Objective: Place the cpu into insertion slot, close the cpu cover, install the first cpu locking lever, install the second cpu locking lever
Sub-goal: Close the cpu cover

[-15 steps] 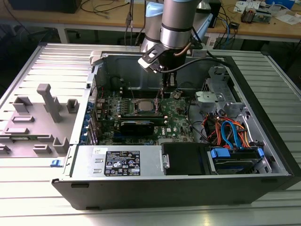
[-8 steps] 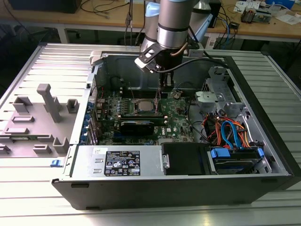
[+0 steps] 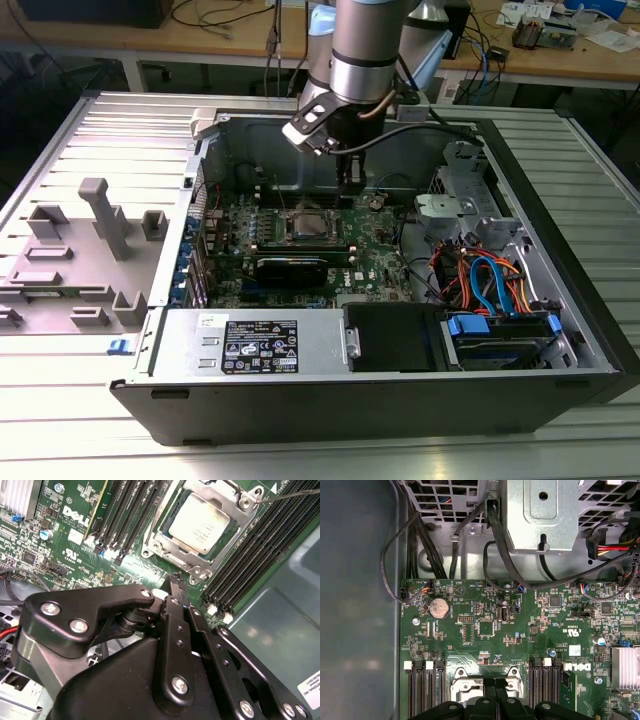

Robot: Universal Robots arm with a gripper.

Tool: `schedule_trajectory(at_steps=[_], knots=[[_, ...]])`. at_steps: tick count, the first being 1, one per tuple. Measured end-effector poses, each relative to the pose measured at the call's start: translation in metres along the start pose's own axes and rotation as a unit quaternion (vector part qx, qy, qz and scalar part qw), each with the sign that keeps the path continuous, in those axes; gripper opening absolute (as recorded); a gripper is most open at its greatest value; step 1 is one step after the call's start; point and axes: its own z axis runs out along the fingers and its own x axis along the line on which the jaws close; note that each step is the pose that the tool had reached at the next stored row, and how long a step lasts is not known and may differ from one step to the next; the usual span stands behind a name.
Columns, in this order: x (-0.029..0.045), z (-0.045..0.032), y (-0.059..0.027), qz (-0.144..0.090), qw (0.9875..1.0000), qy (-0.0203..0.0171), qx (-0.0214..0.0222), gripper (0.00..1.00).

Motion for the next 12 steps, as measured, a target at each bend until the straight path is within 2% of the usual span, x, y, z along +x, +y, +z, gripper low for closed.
schedule_trajectory(at_steps=[8,12], knots=[[0.0002,0.0016,-0.0022,0.0,1.0,0.0002,-0.0001,0.11],[0.0006,0.0057,-0.0125,0.0,1.0,0.0,-0.0002,0.11]])
